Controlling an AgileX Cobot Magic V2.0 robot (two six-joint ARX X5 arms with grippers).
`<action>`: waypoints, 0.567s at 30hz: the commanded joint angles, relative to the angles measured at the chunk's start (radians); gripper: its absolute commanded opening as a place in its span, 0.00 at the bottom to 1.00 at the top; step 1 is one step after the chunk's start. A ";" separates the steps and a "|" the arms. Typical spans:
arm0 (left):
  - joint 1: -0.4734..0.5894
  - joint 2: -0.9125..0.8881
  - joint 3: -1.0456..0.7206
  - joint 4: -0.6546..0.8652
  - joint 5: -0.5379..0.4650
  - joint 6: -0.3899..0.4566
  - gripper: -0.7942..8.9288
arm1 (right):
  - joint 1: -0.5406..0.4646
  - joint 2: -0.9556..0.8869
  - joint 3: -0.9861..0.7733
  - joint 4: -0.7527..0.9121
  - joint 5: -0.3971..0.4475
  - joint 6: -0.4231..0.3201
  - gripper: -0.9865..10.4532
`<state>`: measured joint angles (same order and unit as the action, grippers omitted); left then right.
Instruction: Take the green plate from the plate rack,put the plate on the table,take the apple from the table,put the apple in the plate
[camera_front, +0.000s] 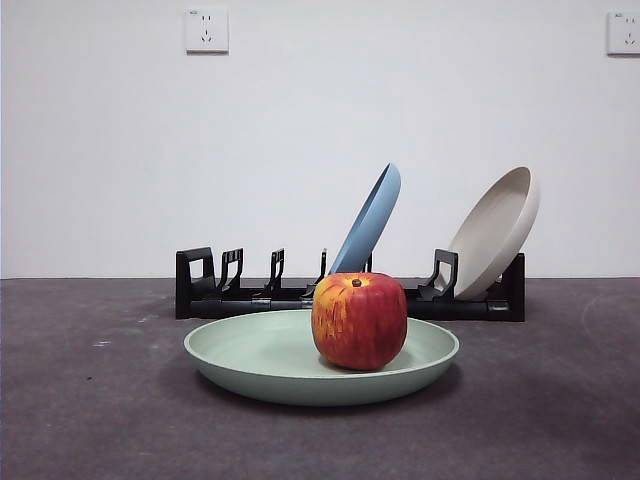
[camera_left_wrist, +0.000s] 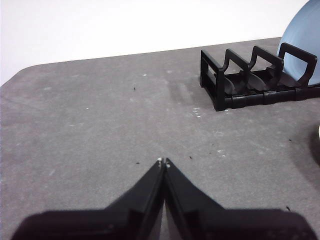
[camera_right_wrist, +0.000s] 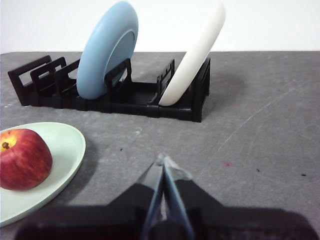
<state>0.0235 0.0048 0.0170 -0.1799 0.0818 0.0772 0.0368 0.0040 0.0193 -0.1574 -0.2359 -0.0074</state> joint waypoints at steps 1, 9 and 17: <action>0.003 -0.002 -0.014 0.003 -0.001 -0.006 0.08 | -0.001 -0.003 -0.014 -0.004 0.003 -0.002 0.09; 0.003 -0.002 -0.014 0.003 -0.001 -0.006 0.08 | -0.001 -0.003 -0.014 -0.006 0.002 0.020 0.09; 0.003 -0.002 -0.014 0.004 -0.001 -0.006 0.08 | -0.001 -0.002 -0.014 -0.006 0.007 0.017 0.09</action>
<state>0.0235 0.0048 0.0170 -0.1799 0.0818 0.0772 0.0368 0.0040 0.0193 -0.1589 -0.2321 0.0010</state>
